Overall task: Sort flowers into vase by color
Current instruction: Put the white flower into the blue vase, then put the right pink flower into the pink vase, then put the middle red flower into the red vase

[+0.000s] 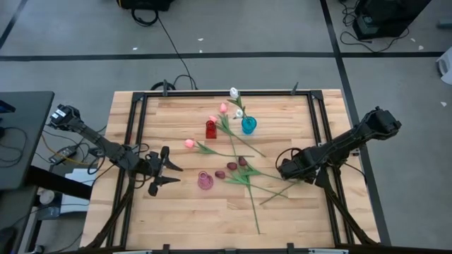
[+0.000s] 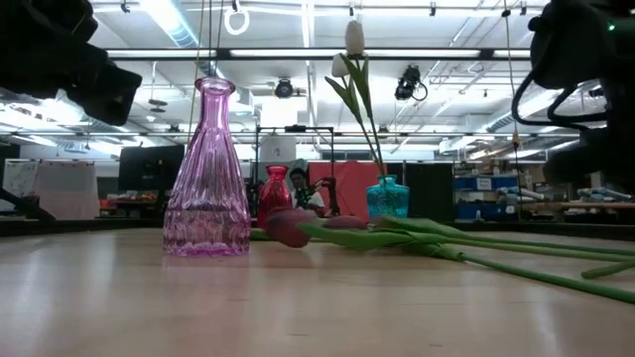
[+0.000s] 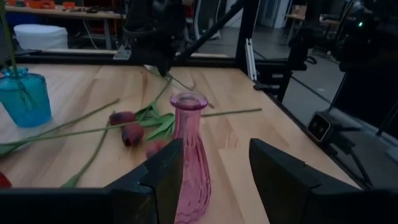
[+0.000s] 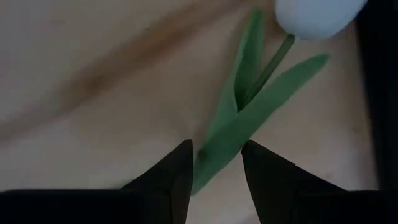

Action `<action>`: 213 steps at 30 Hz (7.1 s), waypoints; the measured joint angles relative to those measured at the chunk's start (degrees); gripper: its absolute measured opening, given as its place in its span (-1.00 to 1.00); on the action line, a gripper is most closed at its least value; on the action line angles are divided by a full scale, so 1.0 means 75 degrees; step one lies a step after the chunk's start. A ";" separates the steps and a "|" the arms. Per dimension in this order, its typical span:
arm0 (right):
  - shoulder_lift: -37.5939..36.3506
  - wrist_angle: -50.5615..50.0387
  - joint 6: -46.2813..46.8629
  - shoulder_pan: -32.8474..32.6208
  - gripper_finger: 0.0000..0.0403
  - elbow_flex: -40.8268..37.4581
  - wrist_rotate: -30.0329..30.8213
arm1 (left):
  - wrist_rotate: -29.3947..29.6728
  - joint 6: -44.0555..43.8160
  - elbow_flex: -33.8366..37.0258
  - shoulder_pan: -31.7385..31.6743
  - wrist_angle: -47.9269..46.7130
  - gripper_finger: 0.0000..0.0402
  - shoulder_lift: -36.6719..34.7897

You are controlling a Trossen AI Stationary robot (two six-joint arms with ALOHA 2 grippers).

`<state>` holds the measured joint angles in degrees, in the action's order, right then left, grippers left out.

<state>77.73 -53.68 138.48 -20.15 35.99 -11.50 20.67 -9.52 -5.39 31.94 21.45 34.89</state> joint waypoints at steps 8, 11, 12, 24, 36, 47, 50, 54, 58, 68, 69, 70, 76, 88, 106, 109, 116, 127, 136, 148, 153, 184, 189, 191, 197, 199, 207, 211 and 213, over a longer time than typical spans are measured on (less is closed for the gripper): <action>0.0000 0.0499 0.0025 0.0051 -0.25 -0.0305 -0.0252 | -0.0241 0.0012 0.0000 -0.0003 -0.0043 -0.06 0.0000; -0.0026 0.0715 0.0008 0.0060 -0.25 -0.0434 -0.0256 | -0.0262 0.0000 0.0000 -0.0002 -0.0043 -0.06 -0.0003; -0.0029 0.0731 -0.0008 0.0060 -0.25 -0.0459 -0.0271 | -0.0262 0.0002 0.0000 -0.0001 -0.0045 -0.06 -0.0003; -0.0015 0.0753 -0.0421 -0.0084 -0.79 -0.0539 0.0119 | -0.0259 0.0003 0.0000 -0.0002 -0.0058 -0.06 -0.0001; -0.0296 0.0420 -0.2788 -0.0001 -0.93 0.0082 0.2081 | -0.0256 0.0248 0.0000 -0.0001 0.0372 -0.06 -0.0003; -0.0495 0.0256 -0.7845 0.0454 -0.93 0.1669 0.5737 | -0.0108 0.0240 0.0000 -0.0003 0.0659 -0.06 -0.0006; -0.0495 0.0295 -0.8894 0.0687 -0.93 0.2201 0.7068 | 0.0086 0.0061 0.0000 -0.0003 0.0653 -0.06 -0.0003; -0.0500 0.0357 -0.9635 0.1088 -0.93 0.2809 0.8389 | 0.0346 -0.0248 0.0000 -0.0003 0.0663 -0.06 -0.0004; -0.0524 0.0975 -1.0621 0.1488 -0.94 0.3084 0.9261 | 0.0419 -0.0595 0.0000 -0.0003 0.0742 -0.06 -0.0003; -0.1403 0.4078 -1.4839 0.2915 -0.94 0.2939 0.8301 | 0.0443 -0.1310 0.0000 -0.0003 0.0755 -0.06 0.0011; -0.1481 0.4671 -1.5377 0.3002 -0.94 0.2845 0.8109 | 0.0448 -0.1392 0.0000 -0.0003 0.0763 -0.06 0.0041; -0.1539 0.5336 -1.5922 0.3078 -0.94 0.2728 0.7924 | 0.0468 -0.1449 0.0000 -0.0003 0.0775 -0.06 0.0077; -0.1687 0.7880 -1.7877 0.3784 -0.94 0.2113 0.6894 | 0.1166 -0.1732 0.0000 -0.0003 0.1163 -0.06 0.0621; -0.1635 0.8608 -1.7803 0.4689 -0.94 0.1495 0.5721 | 0.1261 -0.1789 -0.0003 -0.0003 0.2722 -0.06 0.2132; -0.1629 0.8578 -1.7058 0.4777 -0.49 0.0309 0.4142 | 0.1291 -0.0595 -0.0003 -0.0003 0.3258 -0.06 0.2142; -0.1629 0.8015 -1.7064 0.4821 -0.36 0.0373 0.3620 | 0.1291 0.0183 -0.0003 -0.0006 0.3424 -0.06 0.2142; -0.1783 0.5715 -1.7061 0.4750 -0.29 0.0874 0.3244 | 0.1415 0.1392 -0.0003 -0.0006 0.4033 -0.06 0.2139; -0.2011 0.4509 -1.6743 0.4197 -0.29 0.0158 0.2491 | 0.3611 0.1198 -0.0003 -0.0012 0.3949 -0.06 0.2142; -0.1985 0.5245 -1.6056 0.2452 -0.29 -0.0745 0.2434 | 0.4192 0.0114 -0.0003 -0.0009 0.4010 -0.06 0.2142; 0.0487 0.9115 -1.5557 0.0831 -0.29 -0.0600 0.5144 | 0.5674 -0.0457 -0.0003 -0.0017 0.3908 -0.06 0.2145; 0.1846 0.9035 -1.5286 0.1073 -0.29 0.0308 0.5460 | 0.5653 -0.0592 -0.0003 -0.0017 0.3898 -0.06 0.2145; 0.3885 0.8173 -1.4462 0.2043 -0.91 0.1804 0.4979 | 0.4275 -0.1992 -0.0003 -0.0009 0.2124 -0.06 0.2143; 0.3235 0.7829 -1.4538 0.2043 -0.95 0.1801 0.4975 | 0.4199 -0.2022 -0.0003 -0.0009 0.2169 -0.06 0.2145; 0.2940 0.7654 -1.4671 0.1971 -0.97 0.1801 0.5007 | 0.4199 -0.2035 -0.0003 -0.0009 0.2319 -0.06 0.2143; 0.2597 0.7336 -1.4692 0.1893 -0.93 0.1804 0.4948 | 0.4284 -0.1935 -0.0003 -0.0012 0.2481 -0.06 0.2197; 0.2760 0.7392 -1.4673 0.1966 -0.90 0.1804 0.4662 | 0.4284 -0.1935 -0.0003 -0.0012 0.2488 -0.06 0.2197; 0.2465 0.5457 -1.5035 0.1993 -0.70 0.1801 0.2316 | 0.3909 -0.1955 -0.0006 -0.0009 0.2470 -0.06 0.2197; 0.1743 0.4480 -1.5213 0.1780 -0.69 0.1801 0.1841 | 0.3914 -0.1952 -0.0006 -0.0012 0.2454 -0.06 0.2197; 0.1432 0.4351 -1.5410 0.1592 -0.69 0.1801 0.1932 | 0.3916 -0.1950 -0.0006 -0.0012 0.2407 -0.06 0.2197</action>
<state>88.48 -21.05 22.91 -8.21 49.50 2.98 50.04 -24.14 -5.43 31.86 39.50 51.37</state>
